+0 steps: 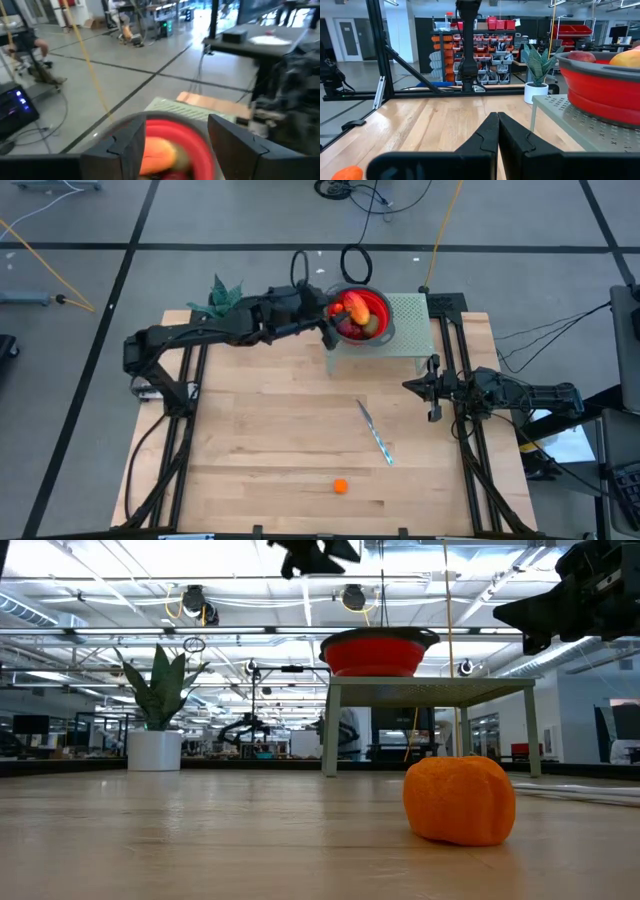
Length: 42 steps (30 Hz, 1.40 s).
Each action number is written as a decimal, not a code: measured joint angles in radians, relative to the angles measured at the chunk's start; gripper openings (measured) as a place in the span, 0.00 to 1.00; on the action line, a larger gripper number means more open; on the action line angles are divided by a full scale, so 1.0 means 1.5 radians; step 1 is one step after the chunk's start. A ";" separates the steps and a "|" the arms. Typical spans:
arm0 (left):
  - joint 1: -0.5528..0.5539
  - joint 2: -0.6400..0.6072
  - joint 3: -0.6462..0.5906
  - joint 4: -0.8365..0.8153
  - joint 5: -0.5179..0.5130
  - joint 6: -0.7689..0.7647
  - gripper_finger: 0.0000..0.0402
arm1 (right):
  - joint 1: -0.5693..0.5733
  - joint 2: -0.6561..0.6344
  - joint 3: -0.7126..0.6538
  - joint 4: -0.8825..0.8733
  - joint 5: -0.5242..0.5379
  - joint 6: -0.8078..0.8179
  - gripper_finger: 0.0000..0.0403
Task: Pick & Place Fruit
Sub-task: Put the orange tangerine into the red basket on the shelf
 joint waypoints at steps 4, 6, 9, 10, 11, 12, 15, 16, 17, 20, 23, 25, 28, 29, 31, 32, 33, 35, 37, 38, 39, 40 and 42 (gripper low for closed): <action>-0.051 -0.018 0.000 -0.029 -0.016 -0.014 0.46 | 0.000 0.000 0.000 0.000 0.000 0.000 0.00; -0.080 -0.019 0.000 -0.050 -0.036 -0.023 0.43 | 0.000 0.000 0.000 0.000 0.000 0.000 0.00; -0.124 -0.019 0.000 -0.069 -0.055 -0.024 0.38 | 0.000 0.000 0.000 0.000 0.000 0.000 0.00; -0.139 -0.019 0.000 -0.074 -0.059 -0.025 0.36 | 0.000 0.000 0.000 0.000 0.000 0.000 0.00; -0.153 -0.019 0.000 -0.083 -0.059 -0.025 0.34 | 0.000 0.000 0.000 0.000 0.000 0.000 0.00; -0.168 -0.019 0.000 -0.092 -0.059 -0.026 0.32 | 0.000 0.000 0.000 0.000 0.000 0.000 0.00; -0.209 -0.019 0.000 -0.105 -0.060 -0.054 0.28 | 0.000 0.000 0.000 0.000 0.000 0.000 0.00; -0.222 -0.019 0.000 -0.105 -0.060 -0.068 0.27 | 0.000 0.000 0.000 0.000 0.000 0.000 0.00; -0.235 -0.019 0.000 -0.104 -0.060 -0.080 0.26 | 0.000 0.000 0.000 0.000 0.000 0.000 0.00; -0.271 -0.019 0.000 -0.102 -0.060 -0.113 0.23 | 0.000 0.000 0.000 0.000 0.000 0.000 0.00; -0.303 -0.017 0.000 -0.101 -0.061 -0.152 0.22 | 0.000 0.000 0.000 0.000 0.000 0.000 0.00; -0.324 -0.015 0.000 -0.100 -0.064 -0.180 0.21 | 0.000 0.000 0.000 0.000 0.000 0.000 0.00; -0.355 -0.007 0.000 -0.098 -0.087 -0.219 0.19 | 0.000 0.000 0.000 0.000 0.000 0.000 0.00; -0.366 -0.005 0.000 -0.098 -0.100 -0.230 0.18 | 0.000 0.000 0.000 0.000 0.000 0.000 0.00; -0.387 0.000 0.000 -0.101 -0.124 -0.247 0.16 | 0.000 0.000 0.000 0.000 -0.001 0.000 0.00; -0.396 0.005 0.000 -0.095 -0.133 -0.257 0.15 | 0.000 0.000 0.000 0.000 -0.001 0.000 0.00; -0.406 0.007 0.000 -0.092 -0.145 -0.271 0.14 | 0.000 0.000 0.000 0.000 -0.001 0.000 0.00; -0.424 0.012 0.000 -0.097 -0.163 -0.306 0.11 | 0.000 0.000 0.000 0.000 -0.001 0.000 0.00; -0.435 0.020 0.000 -0.087 -0.167 -0.352 0.08 | 0.000 0.000 0.000 0.000 -0.001 0.000 0.00; -0.442 0.022 0.000 -0.088 -0.167 -0.373 0.06 | 0.000 0.000 0.000 0.000 -0.001 0.000 0.00; -0.448 0.024 0.000 -0.086 -0.167 -0.397 0.04 | 0.000 0.000 0.000 0.000 -0.001 0.000 0.00; -0.452 0.029 0.000 -0.078 -0.167 -0.420 0.02 | 0.000 0.000 0.000 0.000 -0.001 0.000 0.00; -0.462 0.034 0.000 -0.071 -0.167 -0.464 0.01 | 0.000 0.000 0.000 0.000 -0.001 0.000 0.00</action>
